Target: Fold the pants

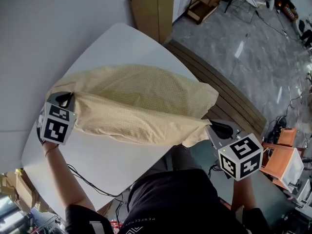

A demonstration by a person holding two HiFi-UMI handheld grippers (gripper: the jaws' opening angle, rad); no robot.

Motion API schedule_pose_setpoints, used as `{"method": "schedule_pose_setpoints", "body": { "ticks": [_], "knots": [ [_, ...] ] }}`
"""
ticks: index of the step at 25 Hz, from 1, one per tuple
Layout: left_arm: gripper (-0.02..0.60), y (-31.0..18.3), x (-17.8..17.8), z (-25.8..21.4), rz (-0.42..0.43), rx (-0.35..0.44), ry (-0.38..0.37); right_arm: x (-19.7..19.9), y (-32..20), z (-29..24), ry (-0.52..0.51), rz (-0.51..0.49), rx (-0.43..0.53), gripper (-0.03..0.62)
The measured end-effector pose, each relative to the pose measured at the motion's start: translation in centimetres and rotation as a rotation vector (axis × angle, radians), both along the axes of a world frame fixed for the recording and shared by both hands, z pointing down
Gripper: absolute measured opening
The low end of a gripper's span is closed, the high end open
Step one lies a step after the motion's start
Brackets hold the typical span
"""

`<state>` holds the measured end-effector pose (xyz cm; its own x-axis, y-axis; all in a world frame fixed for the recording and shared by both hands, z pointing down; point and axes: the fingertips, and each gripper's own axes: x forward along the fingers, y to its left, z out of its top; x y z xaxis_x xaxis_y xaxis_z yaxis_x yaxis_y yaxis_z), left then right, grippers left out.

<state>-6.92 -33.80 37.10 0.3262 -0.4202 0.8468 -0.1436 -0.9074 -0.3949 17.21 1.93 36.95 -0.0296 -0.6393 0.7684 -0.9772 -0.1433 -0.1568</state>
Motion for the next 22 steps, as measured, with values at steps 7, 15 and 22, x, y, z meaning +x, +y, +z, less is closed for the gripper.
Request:
{"method": "schedule_pose_setpoints", "body": {
  "ticks": [7,15,22],
  "knots": [
    [0.011,-1.8,2.4,-0.1,-0.107,0.033,-0.022,3.0,-2.3,0.3,-0.092,-0.076,0.027,0.005],
    [0.011,-3.7,5.6,1.9,-0.185,0.021,-0.027,6.3,-3.6,1.3,-0.122,-0.089,0.020,0.005],
    [0.011,-5.3,7.9,5.6,-0.229,0.010,-0.046,8.9,-5.4,4.5,-0.078,-0.097,-0.020,0.005]
  ]
}}
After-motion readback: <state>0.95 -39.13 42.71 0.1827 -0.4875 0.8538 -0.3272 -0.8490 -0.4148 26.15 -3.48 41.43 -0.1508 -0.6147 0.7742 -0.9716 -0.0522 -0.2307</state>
